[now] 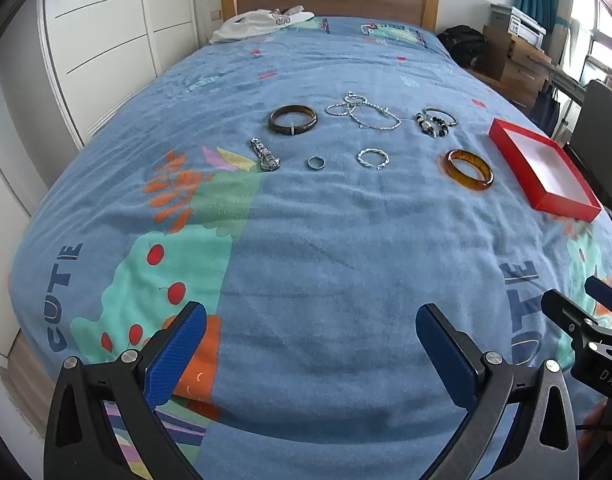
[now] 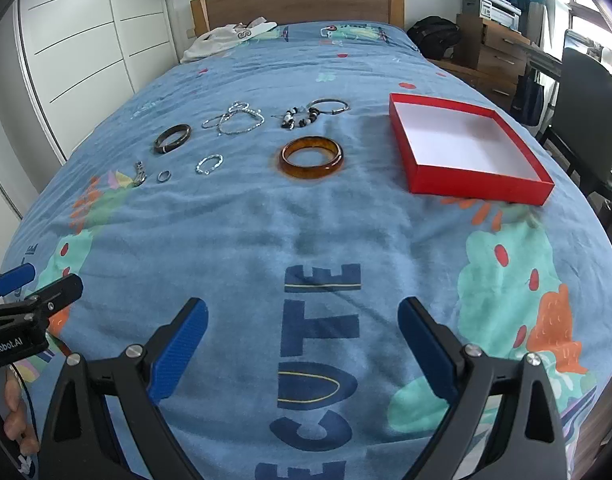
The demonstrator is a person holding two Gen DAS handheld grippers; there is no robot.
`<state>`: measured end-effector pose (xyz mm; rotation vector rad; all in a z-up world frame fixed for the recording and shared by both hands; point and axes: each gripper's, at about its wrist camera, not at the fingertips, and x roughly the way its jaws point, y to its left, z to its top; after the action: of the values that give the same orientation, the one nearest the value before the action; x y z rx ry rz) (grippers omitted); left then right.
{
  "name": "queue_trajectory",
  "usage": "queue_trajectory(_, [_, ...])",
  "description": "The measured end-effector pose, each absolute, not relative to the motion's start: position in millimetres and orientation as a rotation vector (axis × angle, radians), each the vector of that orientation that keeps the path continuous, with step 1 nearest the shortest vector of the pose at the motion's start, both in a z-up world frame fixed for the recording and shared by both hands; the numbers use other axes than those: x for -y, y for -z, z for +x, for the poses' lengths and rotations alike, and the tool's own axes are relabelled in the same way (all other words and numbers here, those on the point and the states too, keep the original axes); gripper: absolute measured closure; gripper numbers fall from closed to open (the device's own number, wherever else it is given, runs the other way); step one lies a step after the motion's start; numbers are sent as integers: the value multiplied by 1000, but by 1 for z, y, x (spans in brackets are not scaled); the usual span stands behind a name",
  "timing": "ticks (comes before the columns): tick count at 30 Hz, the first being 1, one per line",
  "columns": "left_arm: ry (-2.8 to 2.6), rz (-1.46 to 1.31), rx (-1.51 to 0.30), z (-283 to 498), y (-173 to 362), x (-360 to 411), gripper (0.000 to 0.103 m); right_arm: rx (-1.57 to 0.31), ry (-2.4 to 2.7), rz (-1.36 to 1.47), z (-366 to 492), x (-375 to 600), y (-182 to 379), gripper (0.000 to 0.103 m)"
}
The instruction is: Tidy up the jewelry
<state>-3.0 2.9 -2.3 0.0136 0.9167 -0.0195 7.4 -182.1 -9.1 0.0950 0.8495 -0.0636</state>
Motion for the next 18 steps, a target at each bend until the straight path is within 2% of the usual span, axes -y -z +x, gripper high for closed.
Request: queue_trajectory(18, [20,24,-937,1,4,-1,1,-849,64,90,8,182,9,6])
